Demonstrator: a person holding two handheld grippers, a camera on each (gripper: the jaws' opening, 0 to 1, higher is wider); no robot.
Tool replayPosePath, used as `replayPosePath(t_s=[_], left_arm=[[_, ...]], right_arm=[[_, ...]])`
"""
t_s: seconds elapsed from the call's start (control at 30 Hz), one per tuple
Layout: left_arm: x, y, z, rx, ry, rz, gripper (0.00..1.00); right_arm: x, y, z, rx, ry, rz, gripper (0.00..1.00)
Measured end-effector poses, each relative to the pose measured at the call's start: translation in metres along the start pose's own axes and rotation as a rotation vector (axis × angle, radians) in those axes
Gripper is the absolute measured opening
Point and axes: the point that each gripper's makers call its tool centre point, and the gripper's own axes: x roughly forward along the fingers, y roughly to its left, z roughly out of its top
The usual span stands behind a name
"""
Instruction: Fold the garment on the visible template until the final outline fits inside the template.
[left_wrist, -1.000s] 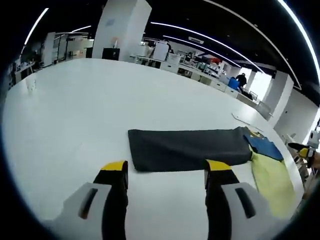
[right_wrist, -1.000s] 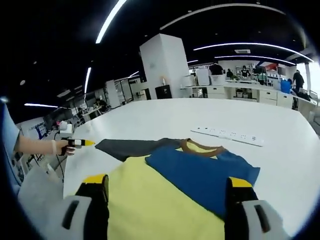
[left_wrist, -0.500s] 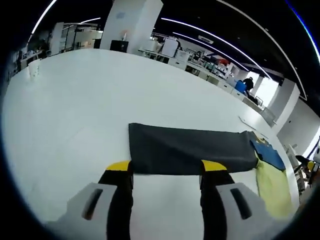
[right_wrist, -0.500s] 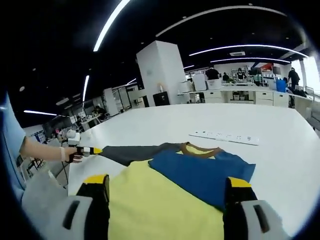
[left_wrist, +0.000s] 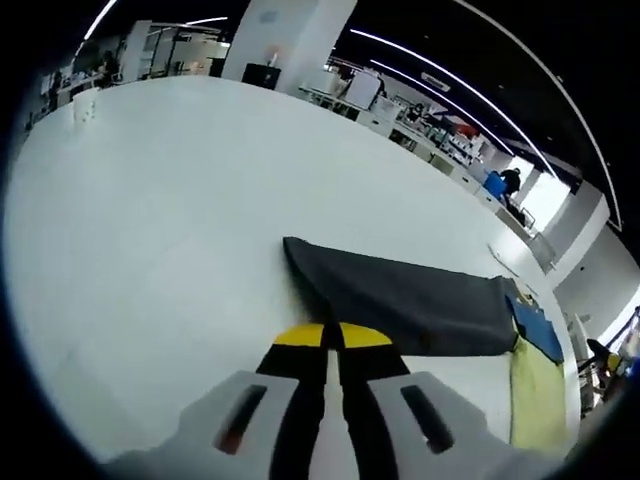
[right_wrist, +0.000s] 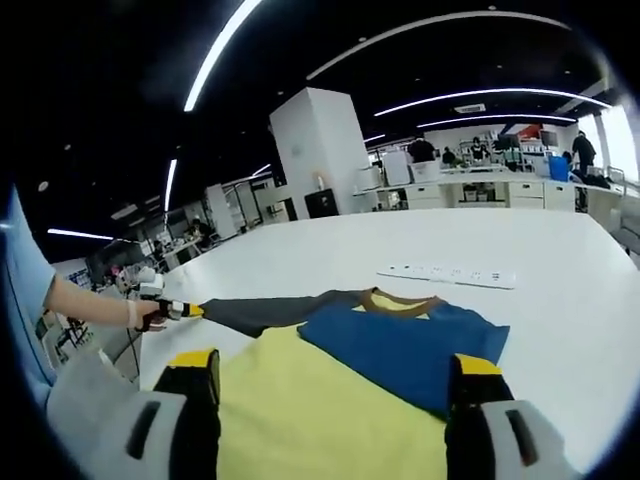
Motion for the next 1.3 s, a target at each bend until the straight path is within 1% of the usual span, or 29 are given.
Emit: replayPosePath(t_s=[0.07, 0.1, 0.13, 0.17, 0.2, 0.23, 0.3, 0.33, 0.43, 0.57, 0.7, 0.8, 0.87, 1.0, 1.03, 1.07, 1.1, 1.13, 1.17, 1.2, 1.23, 1.3], left_arm=[[0.0, -0.004, -0.001, 0.016, 0.01, -0.011, 0.0], [-0.001, -0.005, 0.0, 0.013, 0.004, -0.017, 0.0], [-0.001, -0.007, 0.002, 0.005, -0.001, -0.025, 0.0], [-0.002, -0.013, 0.004, -0.044, 0.0, -0.047, 0.0], [-0.002, -0.016, 0.007, -0.041, -0.008, -0.061, 0.0], [-0.004, -0.021, 0.011, -0.029, -0.017, -0.069, 0.0], [-0.006, -0.033, 0.016, 0.041, -0.011, -0.095, 0.0], [-0.007, -0.038, 0.018, 0.05, -0.01, -0.104, 0.0], [-0.014, -0.063, 0.032, 0.051, -0.045, -0.168, 0.0], [-0.019, -0.082, 0.044, 0.07, -0.063, -0.208, 0.0], [-0.015, -0.086, 0.053, 0.083, -0.071, -0.229, 0.0], [-0.013, -0.096, 0.059, 0.08, -0.074, -0.259, 0.0], [-0.016, -0.105, 0.059, 0.087, -0.075, -0.276, 0.0], [-0.011, -0.131, 0.061, 0.112, -0.067, -0.327, 0.0], [-0.011, -0.142, 0.06, 0.123, -0.065, -0.341, 0.0], [-0.009, -0.148, 0.06, 0.123, -0.062, -0.352, 0.0], [-0.008, -0.159, 0.06, 0.111, -0.062, -0.38, 0.0], [-0.007, -0.166, 0.061, 0.101, -0.06, -0.396, 0.0], [-0.004, -0.175, 0.062, 0.107, -0.058, -0.403, 0.0], [-0.003, -0.177, 0.061, 0.111, -0.058, -0.404, 0.0], [-0.002, -0.186, 0.059, 0.125, -0.055, -0.412, 0.0], [0.002, -0.198, 0.058, 0.125, -0.048, -0.43, 0.0]], right_arm=[[0.0, 0.0, -0.001, 0.003, 0.004, -0.001, 0.94], [0.001, 0.001, -0.002, 0.003, 0.002, 0.0, 0.94], [0.001, 0.002, -0.002, 0.003, 0.001, 0.002, 0.94], [0.001, 0.002, -0.002, 0.004, 0.001, 0.005, 0.94], [0.001, 0.003, -0.002, 0.001, 0.001, 0.008, 0.94], [0.002, 0.003, -0.003, 0.002, 0.003, 0.009, 0.94], [0.002, 0.004, -0.004, 0.002, 0.007, 0.015, 0.94], [0.003, 0.004, -0.005, 0.002, 0.008, 0.018, 0.94], [0.004, 0.005, -0.007, -0.008, 0.021, 0.024, 0.94], [0.005, 0.006, -0.008, -0.016, 0.026, 0.033, 0.94], [0.005, 0.008, -0.012, -0.014, 0.036, 0.039, 0.94], [0.005, 0.009, -0.013, -0.008, 0.028, 0.044, 0.94], [0.004, 0.009, -0.013, -0.003, 0.022, 0.044, 0.94], [0.004, 0.009, -0.015, 0.008, 0.017, 0.044, 0.94], [0.004, 0.009, -0.016, 0.01, 0.017, 0.045, 0.94], [0.003, 0.009, -0.017, 0.012, 0.016, 0.046, 0.94], [0.002, 0.008, -0.017, 0.023, 0.007, 0.047, 0.94], [0.002, 0.008, -0.017, 0.033, 0.006, 0.049, 0.94], [0.001, 0.007, -0.018, 0.044, 0.003, 0.049, 0.93], [0.0, 0.006, -0.017, 0.051, -0.003, 0.049, 0.93], [0.0, 0.006, -0.017, 0.048, -0.003, 0.048, 0.93], [-0.002, 0.005, -0.018, 0.046, -0.003, 0.043, 0.93]])
